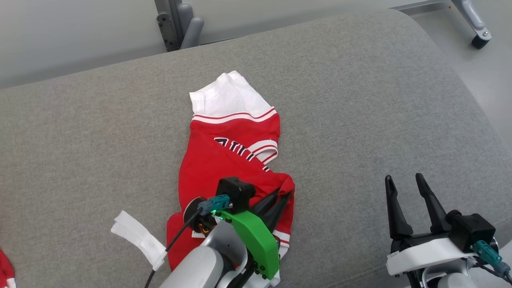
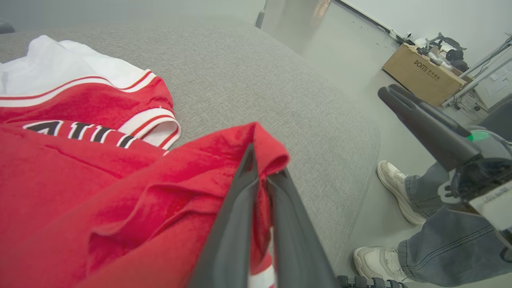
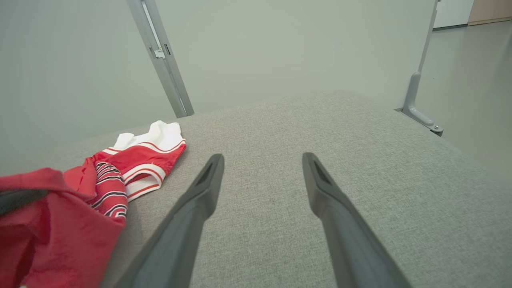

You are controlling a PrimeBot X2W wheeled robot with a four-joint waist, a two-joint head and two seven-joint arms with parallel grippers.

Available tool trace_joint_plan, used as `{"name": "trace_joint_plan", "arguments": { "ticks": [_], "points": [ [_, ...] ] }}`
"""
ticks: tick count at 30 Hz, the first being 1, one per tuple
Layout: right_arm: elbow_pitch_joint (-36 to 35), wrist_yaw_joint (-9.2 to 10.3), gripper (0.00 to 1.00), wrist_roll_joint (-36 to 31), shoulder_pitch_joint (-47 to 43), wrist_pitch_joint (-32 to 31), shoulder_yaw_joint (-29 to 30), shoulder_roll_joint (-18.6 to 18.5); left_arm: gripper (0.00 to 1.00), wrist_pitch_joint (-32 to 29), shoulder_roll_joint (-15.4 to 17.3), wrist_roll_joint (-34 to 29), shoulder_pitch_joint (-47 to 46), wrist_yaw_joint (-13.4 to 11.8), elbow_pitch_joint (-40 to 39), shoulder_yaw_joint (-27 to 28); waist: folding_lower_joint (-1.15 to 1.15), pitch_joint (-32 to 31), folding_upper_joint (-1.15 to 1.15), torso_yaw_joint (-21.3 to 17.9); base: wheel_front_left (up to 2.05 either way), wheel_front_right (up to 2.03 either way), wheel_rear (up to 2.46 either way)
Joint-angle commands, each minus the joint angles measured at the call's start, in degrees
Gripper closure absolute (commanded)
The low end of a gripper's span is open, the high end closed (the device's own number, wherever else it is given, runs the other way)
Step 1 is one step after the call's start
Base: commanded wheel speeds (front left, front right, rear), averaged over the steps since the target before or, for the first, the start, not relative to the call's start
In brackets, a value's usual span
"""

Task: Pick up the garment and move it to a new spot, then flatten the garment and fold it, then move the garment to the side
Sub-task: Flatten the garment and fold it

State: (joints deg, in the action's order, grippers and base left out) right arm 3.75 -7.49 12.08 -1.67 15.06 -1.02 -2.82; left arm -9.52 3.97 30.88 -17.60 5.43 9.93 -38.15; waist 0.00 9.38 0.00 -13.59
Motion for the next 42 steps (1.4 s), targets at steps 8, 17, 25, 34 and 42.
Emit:
{"name": "trace_joint_plan", "arguments": {
  "ticks": [8, 17, 25, 34, 42],
  "points": [
    [-0.23, 0.0, 0.0, 0.14, 0.46, 0.18, 0.09, -0.15, 0.0, -1.6, 0.04, 0.5, -0.96, -0.7, -3.41, -0.4, 0.0, 0.36, 0.0, 0.48, 0.0, 0.0, 0.0],
    [-0.16, 0.0, 0.0, -0.14, 0.71, 0.18, 0.22, -0.15, 0.07, -2.4, 1.02, 1.32, -0.38, -1.28, -3.98, -0.04, 0.0, 0.26, 0.0, 0.44, 0.0, 0.0, 0.0],
    [-0.37, 0.0, 0.0, 0.34, 0.8, 0.18, 0.06, -0.14, 0.0, -3.62, 1.77, -0.3, -1.63, -1.09, -4.2, -1.98, 0.0, 0.93, 0.0, 0.14, 0.0, 0.0, 0.0],
    [-0.4, 0.0, 0.0, 0.83, 1.71, 0.17, -0.3, -0.15, 0.13, -4.11, 1.9, -3.13, -4.39, -1.54, -1.91, -3.9, 0.0, 2.27, 0.0, -0.71, 0.0, 0.0, 0.0],
    [-0.18, 0.0, 0.0, 1.22, 1.76, 0.17, -0.11, -0.15, 1.0, -4.1, 2.16, -3.09, -5.73, -1.31, 0.5, -4.03, 0.0, 2.51, 0.0, -1.49, 0.0, 0.0, 0.0]
  ]
}}
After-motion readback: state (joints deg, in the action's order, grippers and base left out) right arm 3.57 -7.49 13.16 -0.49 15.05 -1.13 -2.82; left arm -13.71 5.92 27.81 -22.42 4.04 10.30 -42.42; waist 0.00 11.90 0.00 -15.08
